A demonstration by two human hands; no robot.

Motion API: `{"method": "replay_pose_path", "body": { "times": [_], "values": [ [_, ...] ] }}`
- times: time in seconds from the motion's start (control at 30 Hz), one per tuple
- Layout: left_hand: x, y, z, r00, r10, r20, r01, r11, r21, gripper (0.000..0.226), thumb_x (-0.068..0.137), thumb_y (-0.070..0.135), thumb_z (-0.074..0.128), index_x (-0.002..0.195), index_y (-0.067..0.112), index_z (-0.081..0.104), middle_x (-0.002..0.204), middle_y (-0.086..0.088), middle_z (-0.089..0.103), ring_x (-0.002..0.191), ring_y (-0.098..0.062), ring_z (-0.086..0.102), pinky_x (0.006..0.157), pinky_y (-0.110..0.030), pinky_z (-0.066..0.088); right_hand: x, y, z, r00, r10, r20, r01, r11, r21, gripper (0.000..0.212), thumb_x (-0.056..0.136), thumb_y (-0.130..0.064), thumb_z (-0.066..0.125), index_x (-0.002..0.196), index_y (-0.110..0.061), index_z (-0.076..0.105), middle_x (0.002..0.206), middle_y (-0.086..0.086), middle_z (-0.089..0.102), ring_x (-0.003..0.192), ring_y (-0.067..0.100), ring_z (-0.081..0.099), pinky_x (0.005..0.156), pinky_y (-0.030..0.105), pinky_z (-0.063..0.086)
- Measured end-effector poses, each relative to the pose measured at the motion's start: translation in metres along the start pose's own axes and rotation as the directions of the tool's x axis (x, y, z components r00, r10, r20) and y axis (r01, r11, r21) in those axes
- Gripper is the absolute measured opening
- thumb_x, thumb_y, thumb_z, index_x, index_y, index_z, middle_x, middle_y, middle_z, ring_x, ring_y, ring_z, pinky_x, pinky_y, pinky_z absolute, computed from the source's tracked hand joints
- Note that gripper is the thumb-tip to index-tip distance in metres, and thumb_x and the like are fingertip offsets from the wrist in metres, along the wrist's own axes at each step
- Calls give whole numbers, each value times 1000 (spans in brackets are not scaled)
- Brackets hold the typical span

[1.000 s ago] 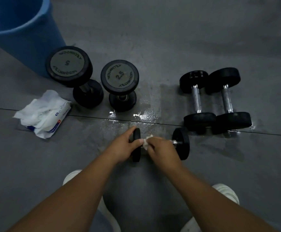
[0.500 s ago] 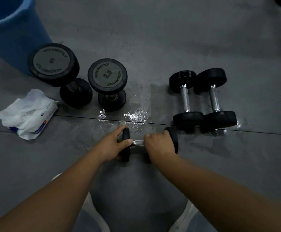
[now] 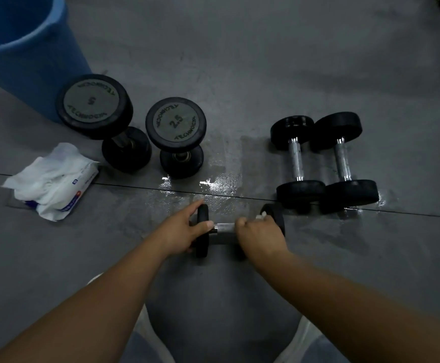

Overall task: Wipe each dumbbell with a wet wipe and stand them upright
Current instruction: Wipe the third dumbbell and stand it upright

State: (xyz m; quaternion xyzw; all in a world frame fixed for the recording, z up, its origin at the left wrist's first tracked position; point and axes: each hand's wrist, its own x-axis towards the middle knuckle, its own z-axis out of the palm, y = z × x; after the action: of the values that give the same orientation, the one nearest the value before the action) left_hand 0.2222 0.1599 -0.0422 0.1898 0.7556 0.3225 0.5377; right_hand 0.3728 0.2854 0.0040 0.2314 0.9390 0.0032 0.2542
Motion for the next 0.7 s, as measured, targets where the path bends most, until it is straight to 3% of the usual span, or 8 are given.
{"method": "replay_pose_path", "body": {
  "times": [0.1, 0.27, 0.3, 0.37, 0.43, 0.53, 0.63, 0.7],
  "values": [
    [0, -1, 0, 1000, 15, -21, -15, 1000, 27, 71, 86, 46, 69, 146, 48, 32, 128, -13, 61, 107, -26, 64, 82, -37, 57, 17, 8, -18, 999, 4, -51, 3, 989, 146, 31, 83, -2, 50, 113, -11, 46, 103, 9, 68, 96, 31, 65, 68, 33, 38],
    [-4, 3, 1, 1000, -1, 4, 1, 1000, 0, 68, 88, 40, 69, 145, 48, 33, 105, -10, 66, 85, -20, 66, 61, -28, 54, 16, -17, -7, 994, 92, 61, -110, 878, 465, 29, 88, -2, 43, 114, -14, 44, 109, 13, 63, 100, 34, 62, 79, 38, 48],
    [-6, 1, 2, 1000, 5, 10, -4, 1000, -9, 69, 88, 40, 70, 145, 48, 33, 107, -13, 66, 87, -21, 66, 67, -30, 55, 15, -21, 1, 994, 88, 64, -109, 837, 536, 29, 87, -4, 46, 113, -16, 46, 107, 12, 64, 99, 33, 62, 80, 37, 48],
    [-7, -3, 2, 1000, 20, 10, -20, 999, -32, 71, 86, 40, 71, 145, 49, 32, 113, -16, 66, 90, -20, 66, 81, -35, 55, 20, -17, 4, 981, 195, 20, -141, 630, 764, 31, 85, -6, 50, 113, -19, 49, 102, 8, 67, 93, 27, 63, 79, 34, 52],
    [-6, -2, 1, 1000, 24, 7, -23, 999, -48, 72, 86, 40, 72, 146, 47, 32, 112, -15, 67, 90, -19, 66, 83, -35, 55, 24, -17, 7, 959, 283, 10, -149, 477, 866, 37, 82, -5, 52, 117, -19, 50, 102, 7, 68, 94, 25, 63, 81, 35, 52],
    [-8, 1, 1, 1000, 23, 20, -22, 998, -58, 71, 89, 34, 70, 147, 44, 32, 101, -5, 69, 86, -12, 67, 78, -29, 55, 20, -34, 12, 997, 78, 15, -64, 674, 736, 46, 83, -6, 52, 126, -20, 43, 110, 9, 63, 102, 30, 60, 83, 38, 50],
    [-12, -5, 6, 999, 19, 31, -16, 996, -90, 73, 86, 36, 72, 145, 51, 31, 110, -7, 70, 93, -13, 67, 87, -36, 56, 24, -20, 10, 999, 46, 6, -31, 563, 826, 56, 81, -6, 56, 132, -24, 41, 112, 4, 66, 103, 25, 62, 88, 35, 49],
    [-14, -3, 5, 1000, 16, 18, -15, 997, -80, 78, 76, 52, 73, 142, 56, 32, 127, -9, 64, 110, -21, 64, 97, -44, 52, 28, -7, 17, 995, 95, -8, -59, 677, 734, 46, 83, -13, 55, 128, -20, 45, 113, 5, 63, 105, 26, 58, 93, 36, 44]
  ]
}}
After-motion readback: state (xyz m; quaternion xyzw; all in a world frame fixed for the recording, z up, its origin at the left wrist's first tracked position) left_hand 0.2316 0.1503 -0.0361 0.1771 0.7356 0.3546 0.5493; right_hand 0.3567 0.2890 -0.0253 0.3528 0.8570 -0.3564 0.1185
